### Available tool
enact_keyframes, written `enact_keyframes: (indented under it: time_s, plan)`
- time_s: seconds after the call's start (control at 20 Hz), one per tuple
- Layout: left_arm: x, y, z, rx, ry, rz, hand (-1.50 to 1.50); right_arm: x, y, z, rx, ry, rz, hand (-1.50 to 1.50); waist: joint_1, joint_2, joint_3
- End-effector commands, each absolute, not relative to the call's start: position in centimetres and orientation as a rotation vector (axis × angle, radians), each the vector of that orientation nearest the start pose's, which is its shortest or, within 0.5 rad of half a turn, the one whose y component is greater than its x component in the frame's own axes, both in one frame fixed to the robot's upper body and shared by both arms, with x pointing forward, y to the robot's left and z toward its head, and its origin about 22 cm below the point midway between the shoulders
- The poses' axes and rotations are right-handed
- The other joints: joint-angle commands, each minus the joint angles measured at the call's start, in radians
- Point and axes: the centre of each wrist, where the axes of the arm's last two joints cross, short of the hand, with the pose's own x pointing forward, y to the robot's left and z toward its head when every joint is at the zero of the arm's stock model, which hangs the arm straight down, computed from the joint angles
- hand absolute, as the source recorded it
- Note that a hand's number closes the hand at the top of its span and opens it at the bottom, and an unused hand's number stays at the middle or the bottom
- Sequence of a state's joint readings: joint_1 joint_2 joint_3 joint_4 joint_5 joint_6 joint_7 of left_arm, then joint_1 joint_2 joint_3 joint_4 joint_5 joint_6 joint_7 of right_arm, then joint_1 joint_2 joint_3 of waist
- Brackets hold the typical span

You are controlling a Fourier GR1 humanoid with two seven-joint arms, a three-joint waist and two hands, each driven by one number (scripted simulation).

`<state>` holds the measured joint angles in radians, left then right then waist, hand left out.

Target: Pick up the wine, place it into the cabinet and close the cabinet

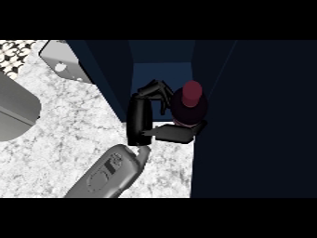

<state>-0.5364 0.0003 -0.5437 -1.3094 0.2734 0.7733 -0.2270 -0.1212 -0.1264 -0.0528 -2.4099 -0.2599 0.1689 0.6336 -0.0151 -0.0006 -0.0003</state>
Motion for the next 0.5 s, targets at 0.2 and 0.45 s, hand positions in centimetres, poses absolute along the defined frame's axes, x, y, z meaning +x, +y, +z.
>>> enact_keyframes:
  time_s: [0.2, 0.45]
  plan:
    - [30.4, 6.2, 4.0, 0.041, -1.927, 0.084, 1.5, 14.7, -23.9, 19.9, 0.241, -1.926, 0.29, -1.5, 0.007, 0.0, 0.0]
    - [32.4, 8.1, 3.1, 0.05, -1.926, 0.146, 1.5, 12.9, -24.4, 20.6, 0.268, -1.912, 0.319, -1.5, -0.002, 0.0, 0.0]
